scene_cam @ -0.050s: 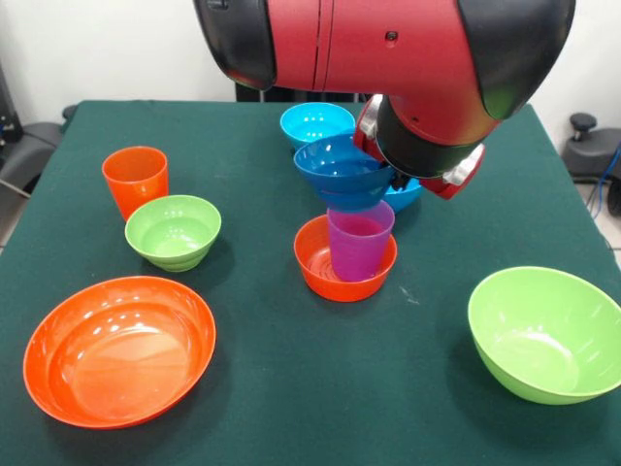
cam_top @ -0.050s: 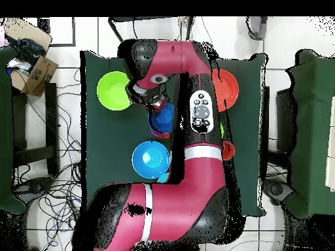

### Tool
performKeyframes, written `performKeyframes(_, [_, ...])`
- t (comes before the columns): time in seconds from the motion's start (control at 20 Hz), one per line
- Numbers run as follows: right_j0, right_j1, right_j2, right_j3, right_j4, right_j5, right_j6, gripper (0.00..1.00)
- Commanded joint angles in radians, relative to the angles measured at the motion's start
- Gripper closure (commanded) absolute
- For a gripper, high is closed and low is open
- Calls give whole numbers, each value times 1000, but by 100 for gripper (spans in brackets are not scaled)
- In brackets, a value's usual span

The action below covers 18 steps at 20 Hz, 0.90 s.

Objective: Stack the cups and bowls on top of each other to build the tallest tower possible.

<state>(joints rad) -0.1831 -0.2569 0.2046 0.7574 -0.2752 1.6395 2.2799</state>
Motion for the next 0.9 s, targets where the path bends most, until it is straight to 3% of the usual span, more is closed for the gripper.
performKeyframes(0.05, [-13, 20, 15, 89, -33, -116, -73, 100])
performKeyframes(0.5, [-15, 24, 5, 100, -26, -146, -86, 100])
performKeyframes(0.9, [-16, -6, 3, 166, -7, -170, -83, 100])
